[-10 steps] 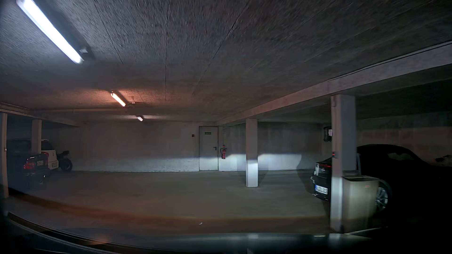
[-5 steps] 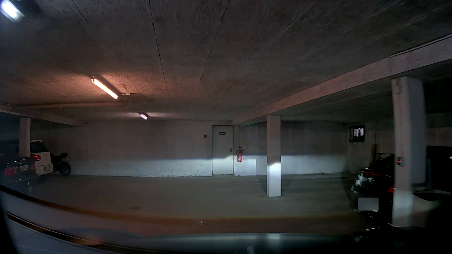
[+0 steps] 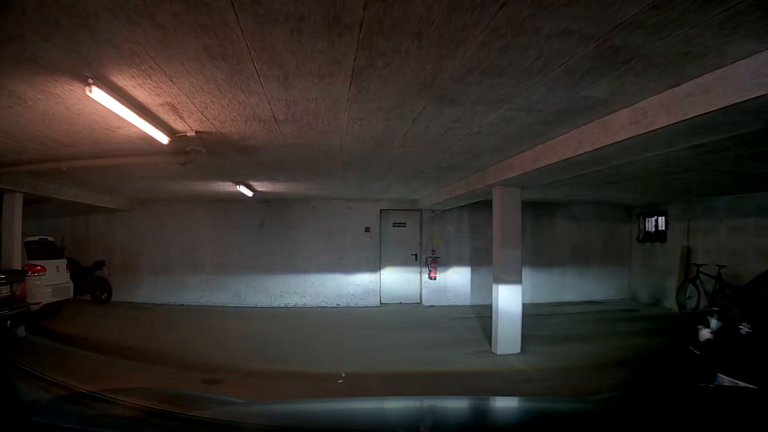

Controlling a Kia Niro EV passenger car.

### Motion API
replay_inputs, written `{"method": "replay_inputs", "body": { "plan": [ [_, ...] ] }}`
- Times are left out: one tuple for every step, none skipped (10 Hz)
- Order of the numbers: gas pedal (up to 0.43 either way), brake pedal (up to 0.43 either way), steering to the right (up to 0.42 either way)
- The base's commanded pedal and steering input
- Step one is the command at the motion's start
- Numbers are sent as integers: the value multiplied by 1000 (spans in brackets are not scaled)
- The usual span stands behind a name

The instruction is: Follow the waypoints while adhering to traffic rules and regulations

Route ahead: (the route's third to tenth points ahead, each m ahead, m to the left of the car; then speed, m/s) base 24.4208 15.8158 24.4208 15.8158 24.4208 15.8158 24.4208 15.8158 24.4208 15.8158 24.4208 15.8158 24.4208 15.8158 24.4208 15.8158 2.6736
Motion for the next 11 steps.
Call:
{"method": "replay_inputs", "body": {
  "plan": [
    [0, 0, -129],
    [0, 6, -133],
    [0, 6, -142],
    [0, 6, -152],
    [0, 6, -163],
    [0, 6, -185],
    [0, 6, -220],
    [0, 6, -256],
    [0, 6, -302],
    [0, 0, -339],
    [0, 0, -360]
  ]
}}
